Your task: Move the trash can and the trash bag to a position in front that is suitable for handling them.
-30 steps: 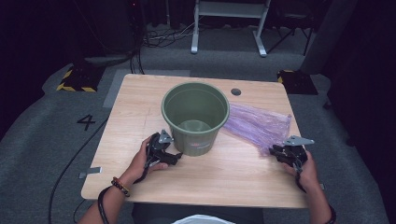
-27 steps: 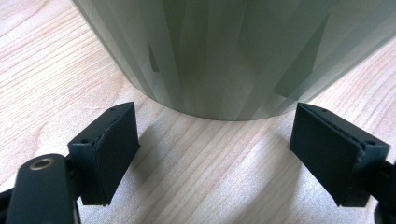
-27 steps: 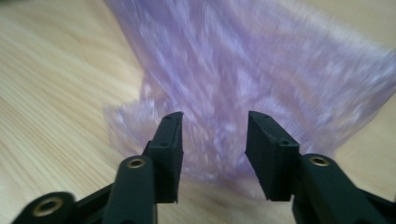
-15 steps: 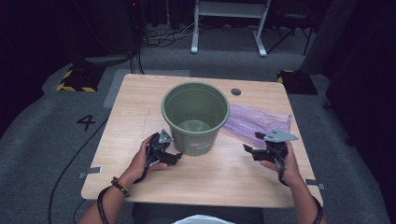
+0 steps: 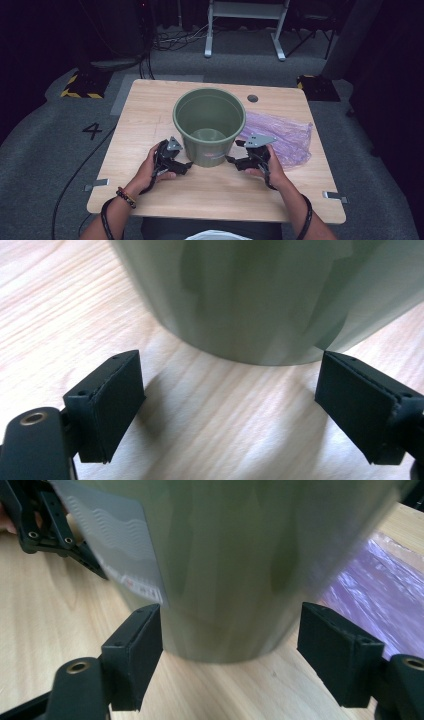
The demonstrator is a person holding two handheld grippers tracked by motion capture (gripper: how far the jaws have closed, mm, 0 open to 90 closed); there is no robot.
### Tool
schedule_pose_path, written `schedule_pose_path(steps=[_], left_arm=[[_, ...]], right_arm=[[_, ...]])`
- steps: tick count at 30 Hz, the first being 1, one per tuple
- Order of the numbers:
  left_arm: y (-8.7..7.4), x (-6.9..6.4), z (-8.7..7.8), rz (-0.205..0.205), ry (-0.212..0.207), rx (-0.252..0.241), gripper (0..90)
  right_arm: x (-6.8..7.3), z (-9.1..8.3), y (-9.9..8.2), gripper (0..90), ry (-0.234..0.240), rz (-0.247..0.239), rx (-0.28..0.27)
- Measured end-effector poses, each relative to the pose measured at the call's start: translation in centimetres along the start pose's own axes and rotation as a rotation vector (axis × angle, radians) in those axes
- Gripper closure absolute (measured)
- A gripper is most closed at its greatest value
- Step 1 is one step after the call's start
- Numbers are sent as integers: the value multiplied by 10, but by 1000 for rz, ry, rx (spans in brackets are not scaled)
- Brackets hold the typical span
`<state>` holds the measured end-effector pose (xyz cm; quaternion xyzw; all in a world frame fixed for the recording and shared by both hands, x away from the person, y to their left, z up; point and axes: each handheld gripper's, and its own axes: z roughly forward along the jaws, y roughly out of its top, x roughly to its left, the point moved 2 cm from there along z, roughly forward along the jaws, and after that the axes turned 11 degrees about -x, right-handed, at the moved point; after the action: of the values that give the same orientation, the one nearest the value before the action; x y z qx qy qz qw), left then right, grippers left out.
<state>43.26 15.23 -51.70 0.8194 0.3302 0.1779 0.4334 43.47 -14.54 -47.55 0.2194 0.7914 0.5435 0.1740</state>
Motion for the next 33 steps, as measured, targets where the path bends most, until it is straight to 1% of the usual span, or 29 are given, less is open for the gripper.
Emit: schedule_pose_path(steps=[1, 2, 3, 5, 8, 10, 11, 12, 13, 16, 17, 18, 19, 20, 21, 22, 23, 24, 26, 27, 28, 30, 31, 32, 33], left_arm=[[-1, 4, -1, -2, 5, -4, 120], [-1, 4, -1, -2, 5, -4, 120], [-1, 9, -2, 0, 7, -2, 120], [-1, 10, -2, -8, 7, 1, 120], [-1, 17, -1, -14, 3, -2, 118], [-1, 19, -1, -7, 10, 1, 118], [0, 20, -1, -9, 13, 0, 119], [0, 21, 0, -12, 12, 2, 119], [0, 21, 0, -13, 15, 0, 119], [0, 23, 0, -14, 14, -2, 119], [0, 23, 0, -15, 16, 0, 119], [-1, 24, -1, -11, 19, 2, 120], [-1, 24, -2, -16, 17, 0, 120], [-1, 24, -2, -16, 17, 0, 120], [-2, 24, -2, -11, 20, 0, 120], [-2, 25, -3, -12, 14, 1, 120], [-4, 25, -5, -12, 11, 0, 121], [-4, 25, -5, -12, 11, 0, 121], [-5, 25, -7, -17, 8, -2, 121], [-7, 24, -9, -20, 4, -2, 121], [-7, 24, -9, -20, 4, -2, 121], [-8, 24, -11, -10, 8, -3, 121], [-9, 24, -12, -11, 6, -4, 121], [-9, 24, -12, -11, 6, -4, 122], [-9, 24, -13, -8, 7, -2, 122]], right_arm=[[1, 5, 1, 245, -4, 1, 1], [0, 7, 1, 247, -4, 3, -1], [0, 9, 1, 249, -2, 6, -5], [1, 12, 2, 252, -5, 7, -4], [0, 21, 3, 269, -10, 7, -6], [-1, 24, 3, 269, -12, 5, -8], [-2, 29, 3, 270, -15, 11, -4], [-2, 29, 3, 270, -15, 11, -4], [-3, 33, 4, 272, -14, 5, 1], [-4, 34, 3, 282, -14, 4, 5], [-6, 32, 3, 283, -28, -6, 10], [-10, 24, 0, 285, -62, -35, 29], [-14, 19, -3, 289, -100, -58, 52], [-14, 19, -3, 289, -100, -58, 52], [-20, 13, -6, 292, -144, -80, 75], [-27, 6, -10, 297, -177, -81, 91], [-42, -6, -18, 313, -234, -52, 106], [-42, -6, -18, 313, -234, -52, 106], [-57, -16, -25, 318, -291, -31, 130], [-69, -21, -33, 321, -327, 7, 150], [-69, -21, -33, 321, -327, 7, 150], [-77, -25, -40, 346, -356, 43, 168], [-82, -26, -46, 393, -356, 63, 183], [-82, -26, -46, 393, -356, 63, 183], [-83, -27, -48, 449, -352, 69, 190]])
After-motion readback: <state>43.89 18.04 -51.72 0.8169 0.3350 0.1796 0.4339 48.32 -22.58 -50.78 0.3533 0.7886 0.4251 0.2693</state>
